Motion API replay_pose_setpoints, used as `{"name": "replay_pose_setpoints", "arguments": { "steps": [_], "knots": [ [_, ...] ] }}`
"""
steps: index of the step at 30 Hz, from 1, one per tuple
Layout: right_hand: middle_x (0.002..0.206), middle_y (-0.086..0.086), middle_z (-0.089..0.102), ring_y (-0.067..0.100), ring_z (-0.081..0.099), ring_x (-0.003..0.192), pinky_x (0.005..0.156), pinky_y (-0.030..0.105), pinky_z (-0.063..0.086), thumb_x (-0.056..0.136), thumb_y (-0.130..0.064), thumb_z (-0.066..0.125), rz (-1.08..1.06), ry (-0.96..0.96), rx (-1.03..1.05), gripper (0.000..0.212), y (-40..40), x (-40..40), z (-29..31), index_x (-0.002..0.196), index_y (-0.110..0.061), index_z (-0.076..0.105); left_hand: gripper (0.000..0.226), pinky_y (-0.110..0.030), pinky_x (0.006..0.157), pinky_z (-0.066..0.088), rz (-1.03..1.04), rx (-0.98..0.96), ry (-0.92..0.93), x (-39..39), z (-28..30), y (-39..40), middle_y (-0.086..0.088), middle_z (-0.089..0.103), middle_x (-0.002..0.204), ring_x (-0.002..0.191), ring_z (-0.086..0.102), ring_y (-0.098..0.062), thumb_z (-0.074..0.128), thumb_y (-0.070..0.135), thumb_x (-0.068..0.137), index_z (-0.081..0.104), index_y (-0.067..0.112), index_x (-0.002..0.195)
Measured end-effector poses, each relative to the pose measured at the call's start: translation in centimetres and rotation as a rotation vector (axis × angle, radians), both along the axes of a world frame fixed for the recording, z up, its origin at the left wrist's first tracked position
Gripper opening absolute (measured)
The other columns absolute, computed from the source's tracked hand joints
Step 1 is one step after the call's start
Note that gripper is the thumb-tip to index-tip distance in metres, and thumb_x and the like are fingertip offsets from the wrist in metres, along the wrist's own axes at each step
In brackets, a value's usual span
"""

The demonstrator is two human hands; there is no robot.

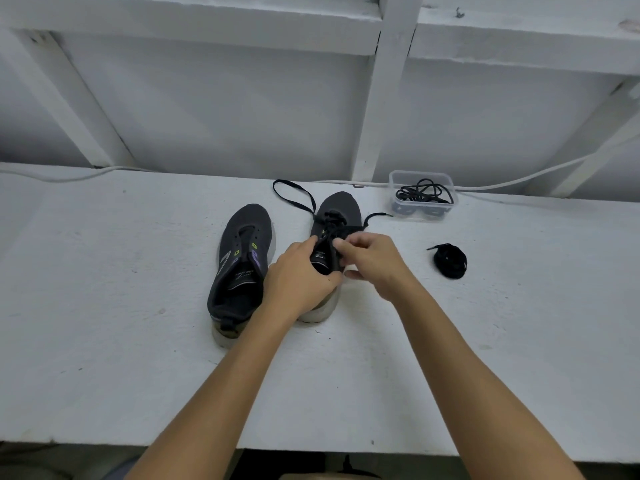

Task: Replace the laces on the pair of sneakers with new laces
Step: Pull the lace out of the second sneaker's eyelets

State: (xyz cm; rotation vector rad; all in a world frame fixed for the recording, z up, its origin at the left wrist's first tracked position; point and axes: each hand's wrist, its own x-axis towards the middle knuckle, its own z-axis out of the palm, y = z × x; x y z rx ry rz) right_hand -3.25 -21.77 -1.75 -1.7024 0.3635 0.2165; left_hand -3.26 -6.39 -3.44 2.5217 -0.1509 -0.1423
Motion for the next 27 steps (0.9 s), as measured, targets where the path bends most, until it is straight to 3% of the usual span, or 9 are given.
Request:
{"name": "replay_pose_setpoints", "arguments": {
  "steps": [2,5,9,11,16,19,22,24,27],
  "knots": [
    [0.076,0.007,0.069,0.013,0.067,0.069,0.064,0.031,0.06,0.098,-0.023,0.065,-0.112,-0.048,-0.034,0.021,-0.3,0.7,0.0,0.079,-0.013,0.064,0.06,-0.034,0.083,0.042,0.01,-0.005,0.005,0.0,-0.1,0.1,0.009,0.06,0.12,0.11,0.058,-0.019,0.065,0.061,0.079,0.052,0.033,0.131],
    [0.084,0.007,0.066,0.009,0.069,0.068,0.059,0.027,0.06,0.102,-0.025,0.059,-0.398,-0.05,0.056,0.021,-2.0,1.2,-0.2,0.087,-0.01,0.062,0.064,-0.032,0.085,0.041,0.014,-0.028,0.014,-0.1,-0.2,0.2,0.01,0.059,0.121,0.11,0.058,-0.018,0.066,0.06,0.079,0.048,0.035,0.135],
    [0.101,0.006,0.074,0.018,0.073,0.088,0.065,0.027,0.058,0.098,-0.04,0.065,-0.124,0.1,0.118,0.032,-1.6,0.0,-0.7,0.103,-0.009,0.071,0.063,-0.032,0.083,0.04,0.02,-0.05,-0.006,-0.4,-0.1,0.1,0.012,0.06,0.119,0.108,0.058,-0.017,0.067,0.057,0.079,0.045,0.04,0.135],
    [0.105,0.007,0.076,0.019,0.073,0.094,0.067,0.026,0.058,0.093,-0.039,0.072,-0.006,0.113,0.129,0.03,-0.8,-0.4,-0.7,0.107,-0.012,0.073,0.064,-0.032,0.083,0.04,0.023,-0.07,-0.008,-0.4,-0.1,0.0,0.013,0.061,0.121,0.109,0.059,-0.017,0.067,0.057,0.078,0.043,0.041,0.135],
    [0.079,0.0,0.072,0.014,0.07,0.078,0.065,0.027,0.057,0.092,-0.014,0.074,-0.049,0.013,0.097,0.005,-0.4,0.1,-0.6,0.09,-0.013,0.069,0.071,-0.031,0.084,0.037,0.049,-0.099,-0.005,-0.4,-0.1,0.0,0.013,0.061,0.128,0.116,0.057,-0.019,0.071,0.054,0.076,0.036,0.044,0.138],
    [0.074,0.002,0.068,0.013,0.066,0.069,0.059,0.026,0.056,0.094,-0.007,0.069,-0.292,-0.134,0.058,0.011,-0.9,1.0,-0.2,0.087,-0.014,0.064,0.069,-0.032,0.086,0.037,0.045,-0.081,0.004,-0.2,0.0,-0.1,0.012,0.061,0.128,0.117,0.057,-0.02,0.07,0.056,0.078,0.039,0.044,0.138],
    [0.091,0.008,0.069,0.014,0.07,0.074,0.057,0.024,0.057,0.094,-0.013,0.071,-0.507,-0.102,0.094,0.011,-1.7,1.4,-0.3,0.098,-0.013,0.061,0.069,-0.032,0.089,0.036,0.034,-0.074,0.005,-0.2,0.1,-0.1,0.012,0.061,0.129,0.118,0.057,-0.019,0.07,0.055,0.079,0.04,0.042,0.14],
    [0.099,0.01,0.071,0.017,0.073,0.081,0.058,0.025,0.057,0.09,-0.025,0.076,-0.389,0.042,0.087,0.022,-1.7,0.8,-0.6,0.1,-0.012,0.062,0.069,-0.033,0.091,0.038,0.036,-0.076,-0.005,-0.2,0.2,-0.1,0.013,0.061,0.13,0.119,0.056,-0.019,0.07,0.053,0.079,0.04,0.043,0.141],
    [0.089,0.003,0.074,0.014,0.071,0.081,0.061,0.024,0.057,0.091,-0.04,0.074,-0.057,0.148,0.051,0.033,-0.7,-0.5,0.0,0.097,-0.007,0.072,0.069,-0.032,0.088,0.039,0.028,-0.08,-0.02,-0.3,0.1,-0.1,0.012,0.063,0.127,0.118,0.057,-0.019,0.07,0.052,0.079,0.04,0.044,0.14]
  ]
}}
